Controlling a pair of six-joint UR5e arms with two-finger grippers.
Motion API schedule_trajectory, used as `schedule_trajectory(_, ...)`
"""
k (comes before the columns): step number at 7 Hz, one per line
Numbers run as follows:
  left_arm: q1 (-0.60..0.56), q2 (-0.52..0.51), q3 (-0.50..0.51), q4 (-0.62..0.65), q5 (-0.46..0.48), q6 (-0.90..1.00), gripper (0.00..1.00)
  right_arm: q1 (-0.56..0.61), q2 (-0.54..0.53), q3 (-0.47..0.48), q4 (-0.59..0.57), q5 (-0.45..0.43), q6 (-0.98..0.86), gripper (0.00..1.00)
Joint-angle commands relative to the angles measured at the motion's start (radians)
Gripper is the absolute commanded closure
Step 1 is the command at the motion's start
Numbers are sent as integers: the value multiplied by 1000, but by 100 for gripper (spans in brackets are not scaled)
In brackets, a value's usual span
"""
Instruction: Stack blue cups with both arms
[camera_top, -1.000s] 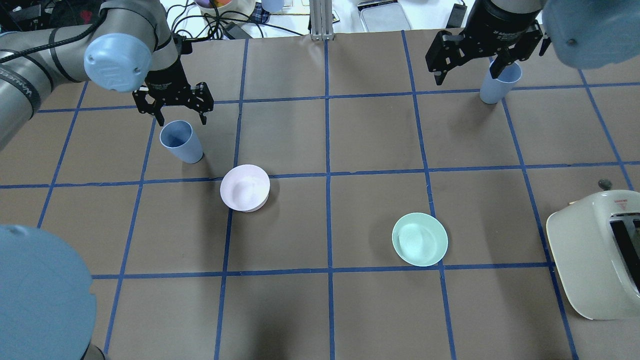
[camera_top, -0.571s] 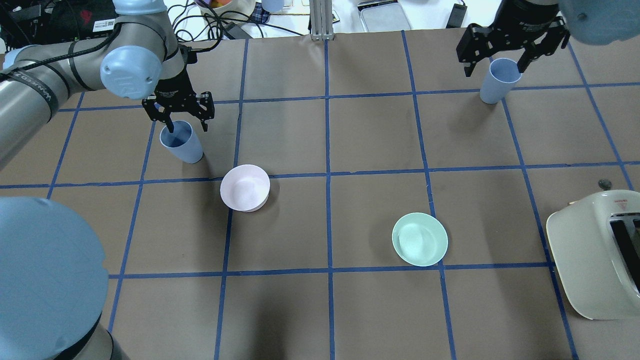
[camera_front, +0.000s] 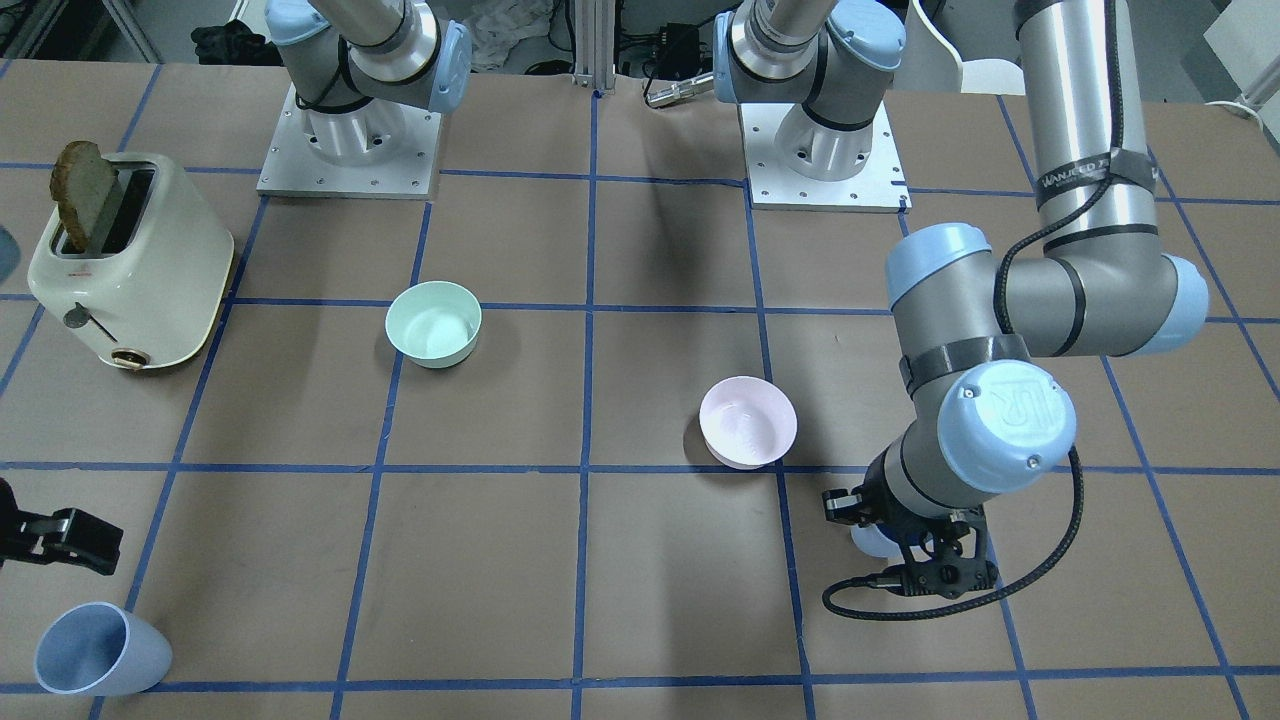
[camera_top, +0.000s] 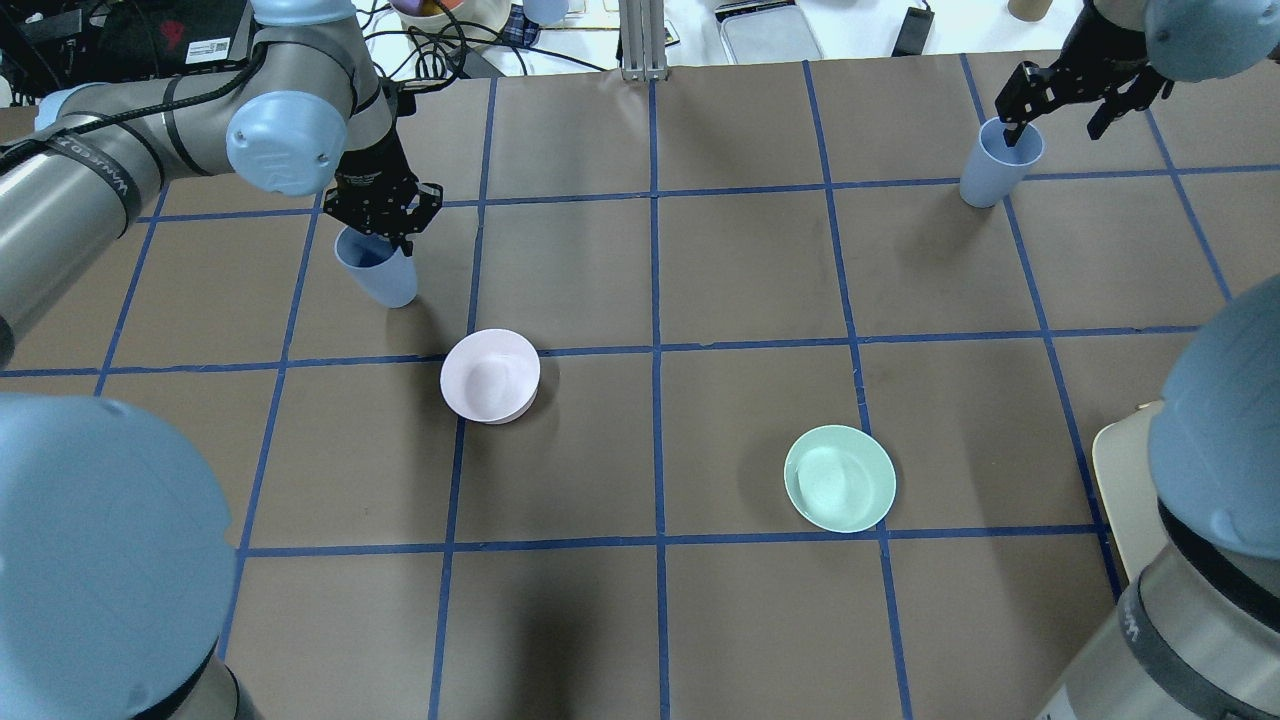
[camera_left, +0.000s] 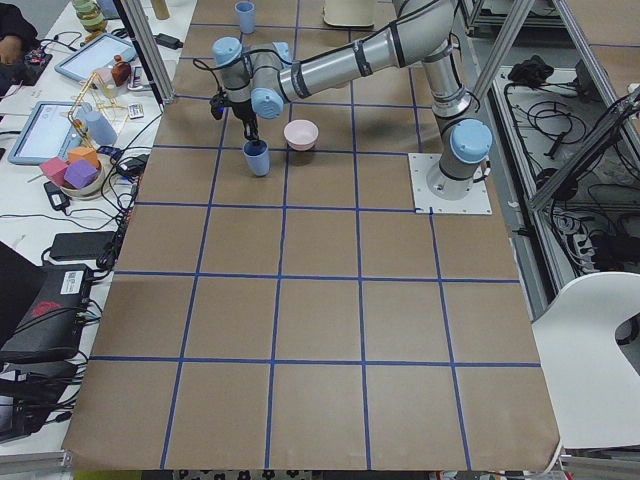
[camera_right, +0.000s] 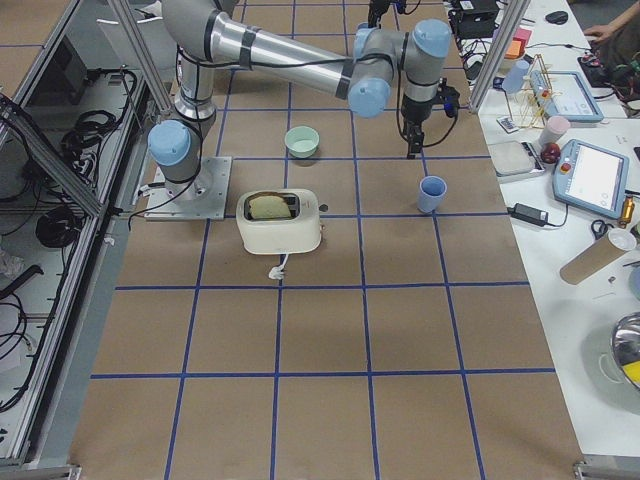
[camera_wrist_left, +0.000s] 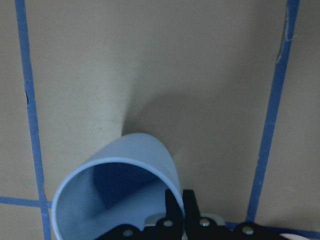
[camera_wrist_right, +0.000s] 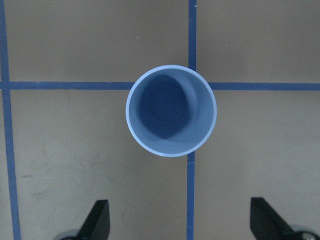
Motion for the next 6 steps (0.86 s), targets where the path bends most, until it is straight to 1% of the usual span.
schedule_trajectory(1, -199, -3, 74, -16, -31, -320, 100, -7, 57, -9, -68, 2, -4, 0)
schedule_trajectory(3, -391, -11, 63, -18, -35, -476, 100, -42, 88, -10, -102, 10, -12, 0)
schedule_trajectory(4, -460, 9, 15, -18, -59, -518, 100, -42, 102, -15, -123, 16, -10, 0)
schedule_trajectory(5, -481, 12, -52, -3, -86, -538, 100, -38, 108, -15, -116, 19, -9, 0)
schedule_trajectory(6, -487, 38, -91, -2, -87, -535, 100, -38, 123, -15, -127, 19, -10, 0)
